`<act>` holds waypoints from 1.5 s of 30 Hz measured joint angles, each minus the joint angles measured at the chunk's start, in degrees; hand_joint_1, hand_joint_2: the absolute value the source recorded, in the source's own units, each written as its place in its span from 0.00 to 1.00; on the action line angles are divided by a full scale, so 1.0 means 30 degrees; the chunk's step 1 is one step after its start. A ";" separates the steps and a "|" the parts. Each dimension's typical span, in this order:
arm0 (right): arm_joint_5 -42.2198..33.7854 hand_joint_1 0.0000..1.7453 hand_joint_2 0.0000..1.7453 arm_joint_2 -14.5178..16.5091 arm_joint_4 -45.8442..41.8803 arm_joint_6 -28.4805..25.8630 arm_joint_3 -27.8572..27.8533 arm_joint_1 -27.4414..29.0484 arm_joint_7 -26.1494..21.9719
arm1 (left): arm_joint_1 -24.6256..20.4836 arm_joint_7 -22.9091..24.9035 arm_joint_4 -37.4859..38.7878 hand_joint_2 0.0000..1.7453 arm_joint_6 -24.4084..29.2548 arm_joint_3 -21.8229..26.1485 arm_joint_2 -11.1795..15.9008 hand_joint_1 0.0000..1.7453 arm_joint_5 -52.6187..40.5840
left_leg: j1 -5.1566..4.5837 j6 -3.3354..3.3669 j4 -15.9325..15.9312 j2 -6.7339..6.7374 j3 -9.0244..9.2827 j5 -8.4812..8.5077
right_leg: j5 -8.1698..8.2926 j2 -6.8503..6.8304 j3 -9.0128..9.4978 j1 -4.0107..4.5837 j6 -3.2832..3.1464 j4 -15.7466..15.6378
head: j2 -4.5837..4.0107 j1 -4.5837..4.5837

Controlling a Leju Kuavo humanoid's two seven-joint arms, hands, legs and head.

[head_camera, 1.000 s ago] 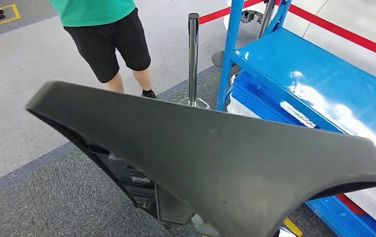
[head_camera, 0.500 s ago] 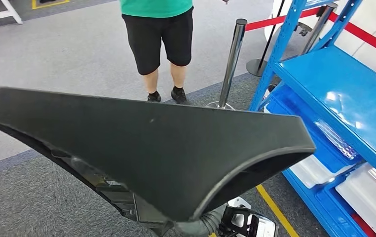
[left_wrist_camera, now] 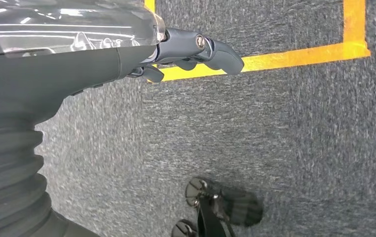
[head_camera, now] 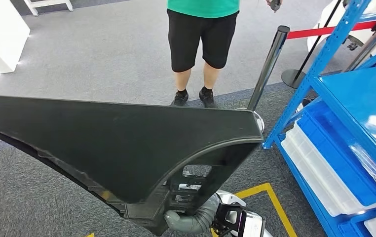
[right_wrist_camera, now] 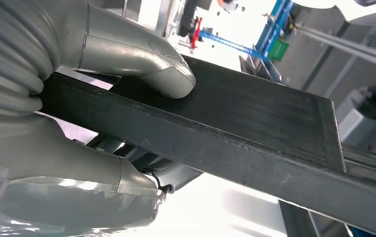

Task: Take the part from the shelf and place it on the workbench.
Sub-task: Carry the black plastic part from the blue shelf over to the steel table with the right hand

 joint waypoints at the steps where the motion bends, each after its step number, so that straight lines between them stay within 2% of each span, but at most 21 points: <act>1: 0.0031 0.96 1.00 0.0004 0.0067 -0.0075 0.0035 -0.0065 0.0000 | -0.0022 0.0002 0.0000 1.00 0.0000 0.0016 -0.0016 0.00 -0.0004 | -0.0070 0.0152 -0.0814 0.0267 0.0427 0.0246 | -0.0059 -0.0168 0.0072 0.0038 0.0103 0.0000 | 0.0000 -0.0002; 3: 0.0060 0.96 1.00 0.0005 0.0176 -0.0199 0.0093 -0.0145 0.0000 | -0.0033 0.0002 0.0000 1.00 0.0034 0.0040 -0.0047 0.00 -0.0036 | -0.0189 0.0421 -0.1092 0.0289 0.0545 0.0278 | -0.0122 -0.0401 0.0134 0.0087 0.0284 -0.0008 | 0.0000 -0.0002; 8: 0.0075 0.96 1.00 0.0002 0.0284 -0.0326 0.0144 -0.0206 0.0000 | 0.0030 -0.0057 0.0000 1.00 0.0082 0.0066 -0.0077 0.00 -0.0082 | -0.0200 0.0643 -0.1169 -0.0098 0.0531 0.0296 | -0.0262 -0.0354 0.0201 0.0039 0.0496 0.0060 | 0.0000 -0.0002; 12: 0.0053 0.96 1.00 -0.0138 0.0641 -0.0534 0.0406 -0.0286 0.0000 | -0.0033 -0.0262 0.0000 1.00 0.0129 0.0188 -0.0269 0.00 -0.0004 | -0.0241 0.1157 -0.1339 -0.1608 0.0689 0.0382 | -0.2544 0.1709 -0.2671 -0.0066 0.0579 0.5507 | 0.0000 0.0002; 14: 0.0025 0.96 1.00 -0.0166 0.0785 -0.0545 0.0475 -0.0309 0.0000 | -0.0005 -0.0282 0.0000 1.00 0.0031 0.0308 -0.0348 0.00 0.0038 | -0.0276 0.1141 -0.1274 -0.2182 0.0725 0.0352 | -0.1377 0.1833 -0.2425 -0.0069 0.0479 0.4399 | 0.0000 -0.0002; 16: -0.0004 0.96 1.00 -0.0173 0.0894 -0.0574 0.0528 -0.0378 0.0000 | -0.0002 -0.0290 0.0000 1.00 -0.0077 0.0390 -0.0444 0.00 0.0071 | -0.0274 0.1041 -0.1138 -0.2694 0.0675 0.0284 | 0.0006 0.2698 -0.1394 -0.0110 0.0356 0.1770 | 0.0000 0.0000; 18: -0.0018 0.96 1.00 -0.0186 0.0980 -0.0601 0.0579 -0.0448 0.0000 | -0.0018 -0.0293 0.0000 1.00 -0.0115 0.0426 -0.0510 0.00 0.0082 | -0.0226 0.0818 -0.1026 -0.3134 0.0485 0.0244 | 0.0442 0.3368 -0.0894 -0.0103 0.0327 0.0413 | 0.0000 0.0003; 20: -0.0020 0.96 1.00 -0.0186 0.1049 -0.0661 0.0621 -0.0490 0.0000 | 0.0023 -0.0288 0.0000 1.00 -0.0209 0.0455 -0.0532 0.00 0.0102 | -0.0134 0.0539 -0.1077 -0.3533 0.0364 0.0274 | 0.0421 0.3085 -0.0830 -0.0046 0.0235 0.0250 | 0.0000 0.0002; 21: -0.0016 0.96 1.00 -0.0171 0.1085 -0.0717 0.0659 -0.0516 0.0000 | 0.0066 -0.0268 0.0000 1.00 -0.0279 0.0475 -0.0552 0.00 0.0126 | -0.0096 0.0439 -0.1036 -0.3396 0.0350 0.0245 | 0.0451 0.2855 -0.0730 -0.0044 0.0119 0.0129 | 0.0000 0.0000; 23: -0.0007 0.96 1.00 -0.0110 0.1142 -0.0830 0.0764 -0.0561 0.0000 | 0.0074 -0.0186 0.0000 1.00 -0.0351 0.0512 -0.0585 0.00 0.0105 | -0.0111 0.0268 -0.0128 -0.2367 -0.0042 -0.0308 | 0.0497 0.2315 -0.0477 -0.0094 -0.0113 -0.0134 | 0.0000 -0.0005; 25: 0.0007 0.96 1.00 -0.0069 0.1257 -0.0865 0.0871 -0.0582 0.0000 | -0.0023 -0.0071 0.0000 1.00 -0.0257 0.0523 -0.0610 0.00 -0.0048 | -0.0087 0.0086 0.2281 -0.1278 -0.1227 -0.1532 | 0.0427 0.1713 -0.0349 -0.0022 -0.0246 -0.0202 | 0.0000 -0.0009; 27: 0.0027 0.96 1.00 -0.0049 0.1431 -0.0856 0.0973 -0.0594 0.0000 | -0.0064 0.0082 0.0000 1.00 -0.0160 0.0523 -0.0659 0.00 -0.0131 | -0.0002 -0.0062 0.4306 -0.1022 -0.2305 -0.2222 | 0.0335 0.1109 -0.0312 0.0042 -0.0263 -0.0191 | 0.0000 -0.0009; 28: 0.0035 0.96 1.00 -0.0022 0.1519 -0.0849 0.1009 -0.0614 0.0000 | -0.0033 0.0173 0.0000 1.00 -0.0129 0.0526 -0.0688 0.00 -0.0109 | 0.0031 -0.0099 0.4308 -0.0972 -0.2318 -0.2024 | 0.0289 0.0842 -0.0283 0.0060 -0.0243 -0.0186 | 0.0000 -0.0009; 30: 0.0036 0.96 1.00 0.0086 0.1681 -0.0843 0.1047 -0.0706 0.0000 | 0.0030 0.0313 0.0000 1.00 -0.0027 0.0545 -0.0719 0.00 -0.0033 | 0.0048 -0.0087 0.2085 -0.0601 -0.1119 -0.0807 | 0.0171 0.0366 -0.0148 0.0081 -0.0161 -0.0177 | 0.0000 -0.0009; 33: 0.0031 0.96 1.00 0.0279 0.1872 -0.0816 0.1082 -0.0939 0.0000 | -0.0036 0.0505 0.0000 1.00 0.0091 0.0660 -0.0758 0.00 0.0190 | -0.0136 0.0326 -0.0951 0.0283 0.0522 0.0213 | -0.0036 -0.0185 0.0074 0.0224 0.0097 -0.0147 | 0.0000 -0.0006; 36: 0.0029 0.96 1.00 0.0483 0.2060 -0.0770 0.1185 -0.1129 0.0000 | 0.0018 0.0665 0.0000 1.00 0.0140 0.0940 -0.0818 0.00 0.0445 | -0.0213 0.0763 -0.1191 -0.0156 0.0583 0.0232 | -0.0176 -0.0471 0.0210 0.0202 0.0416 -0.0135 | 0.0000 -0.0004; 38: 0.0020 0.96 1.00 0.0630 0.2167 -0.0747 0.1273 -0.1267 0.0000 | 0.0037 0.0694 0.0000 1.00 0.0211 0.1065 -0.0861 0.00 0.0519 | -0.0143 0.1019 -0.1340 -0.0536 0.0700 0.0306 | -0.0772 0.0298 -0.0069 0.0114 0.0574 0.0716 | 0.0000 -0.0004; 40: 0.0012 0.96 1.00 0.0683 0.2284 -0.0703 0.1337 -0.1342 0.0000 | -0.0052 0.0694 0.0000 1.00 0.0284 0.1185 -0.0911 0.00 0.0545 | -0.0124 0.1190 -0.1380 -0.0947 0.0730 0.0326 | -0.1973 0.1337 -0.1243 0.0050 0.0609 0.3094 | 0.0000 -0.0004; 42: 0.0014 0.96 1.00 0.0678 0.2453 -0.0636 0.1397 -0.1352 0.0000 | -0.0109 0.0701 0.0000 1.00 0.0351 0.1315 -0.0951 0.00 0.0546 | -0.0161 0.1230 -0.1358 -0.1461 0.0715 0.0314 | -0.2672 0.1651 -0.2556 0.0046 0.0608 0.5381 | 0.0000 -0.0002; 43: 0.0014 0.96 1.00 0.0679 0.2539 -0.0603 0.1435 -0.1369 0.0000 | -0.0104 0.0716 0.0000 1.00 0.0401 0.1357 -0.0969 0.00 0.0541 | -0.0172 0.1226 -0.1341 -0.1741 0.0727 0.0307 | -0.2469 0.1692 -0.2813 0.0045 0.0594 0.5633 | 0.0000 -0.0002; 45: 0.0014 0.96 1.00 0.0683 0.2685 -0.0545 0.1501 -0.1453 0.0000 | -0.0084 0.0772 0.0000 1.00 0.0579 0.1404 -0.0995 0.00 0.0501 | -0.0171 0.1179 -0.1289 -0.2300 0.0786 0.0276 | -0.1031 0.1956 -0.2176 0.0032 0.0510 0.3818 | 0.0000 -0.0002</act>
